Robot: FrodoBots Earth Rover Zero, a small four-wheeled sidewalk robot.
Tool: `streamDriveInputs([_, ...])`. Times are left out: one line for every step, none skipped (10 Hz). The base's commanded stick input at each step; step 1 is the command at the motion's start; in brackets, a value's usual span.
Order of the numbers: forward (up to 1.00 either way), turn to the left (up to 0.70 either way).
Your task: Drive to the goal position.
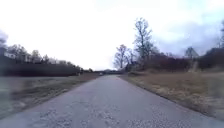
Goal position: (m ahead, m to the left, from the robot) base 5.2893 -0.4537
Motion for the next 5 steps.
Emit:
streamDriveInputs([0.40, 0.00])
streamDriveInputs([0.40, 0.00])
streamDriveInputs([0.39, 0.00])
streamDriveInputs([0.38, 0.00])
streamDriveInputs([0.38, 0.00])
